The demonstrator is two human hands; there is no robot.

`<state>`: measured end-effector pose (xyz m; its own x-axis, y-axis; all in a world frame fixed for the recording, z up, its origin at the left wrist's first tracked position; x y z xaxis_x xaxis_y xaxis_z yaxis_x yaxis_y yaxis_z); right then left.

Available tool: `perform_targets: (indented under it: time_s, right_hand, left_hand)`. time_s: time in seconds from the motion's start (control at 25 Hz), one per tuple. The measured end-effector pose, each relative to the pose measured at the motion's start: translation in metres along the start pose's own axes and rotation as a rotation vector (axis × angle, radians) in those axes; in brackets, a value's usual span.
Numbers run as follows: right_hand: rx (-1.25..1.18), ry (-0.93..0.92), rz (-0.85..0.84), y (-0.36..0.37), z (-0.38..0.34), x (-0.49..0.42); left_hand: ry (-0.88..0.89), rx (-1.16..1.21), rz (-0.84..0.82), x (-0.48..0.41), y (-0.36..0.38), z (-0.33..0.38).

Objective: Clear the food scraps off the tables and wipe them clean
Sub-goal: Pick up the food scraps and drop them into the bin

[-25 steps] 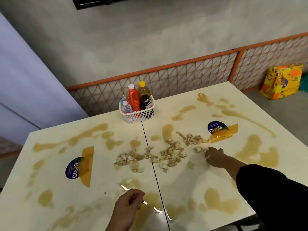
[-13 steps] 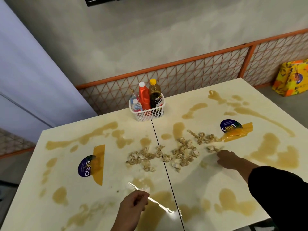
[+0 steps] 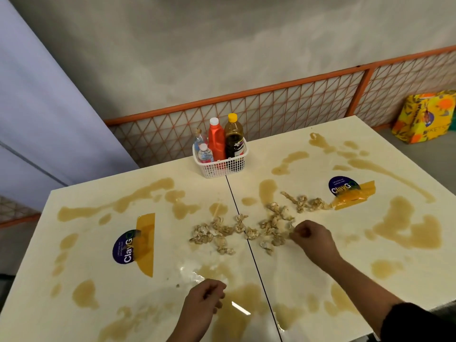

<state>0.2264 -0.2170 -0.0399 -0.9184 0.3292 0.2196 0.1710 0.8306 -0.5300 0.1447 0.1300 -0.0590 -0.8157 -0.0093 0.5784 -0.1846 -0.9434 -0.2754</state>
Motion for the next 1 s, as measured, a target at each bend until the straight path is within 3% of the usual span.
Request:
perform_targets:
  time_s: [0.12, 0.24, 0.36, 0.48, 0.6, 0.72, 0.88, 1.0]
  right_hand:
    - [-0.218, -0.039, -0.264, 0.072, -0.044, 0.065]
    - [-0.167, -0.068, -0.493, 0.134, -0.063, 0.113]
    - [0.025, -0.185, -0.533, 0.157, -0.071, 0.122]
    - [0.125, -0.305, -0.62, 0.171, -0.077, 0.117]
    - [0.2, -0.234, -0.632, 0.185, -0.062, 0.089]
    - [0.585, -0.293, -0.563, 0.207, -0.037, 0.047]
    - [0.926, -0.247, -0.685, 0.246, -0.024, 0.024]
    - [0.995, -0.234, -0.715, 0.262, -0.022, 0.019]
  left_hand:
    - [-0.169, 0.422, -0.036, -0.007, 0.017, 0.001]
    - [-0.302, 0.691, -0.164, -0.013, 0.034, 0.005]
    - [-0.246, 0.57, -0.264, -0.014, 0.035, 0.007]
    - [-0.284, 0.552, -0.236, -0.018, 0.021, -0.014]
    - [-0.345, 0.529, -0.149, -0.021, -0.004, -0.051]
    - [-0.39, 0.616, -0.115, -0.019, -0.025, -0.082]
    - [-0.465, 0.753, -0.043, -0.013, -0.055, -0.11]
    - [-0.469, 0.767, -0.002, -0.013, -0.071, -0.122]
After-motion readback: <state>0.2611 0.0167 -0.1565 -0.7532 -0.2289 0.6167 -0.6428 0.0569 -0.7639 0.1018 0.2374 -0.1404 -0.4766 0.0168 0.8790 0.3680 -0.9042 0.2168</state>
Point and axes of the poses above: each hand's wrist, its own x-axis away from the middle knuckle, its own y-axis out of the palm, z = x × y, the point moved 8 cm from there along -x, towards the middle knuckle, and after that the axes turned 4 degrees about -x, right-handed, at the moved point
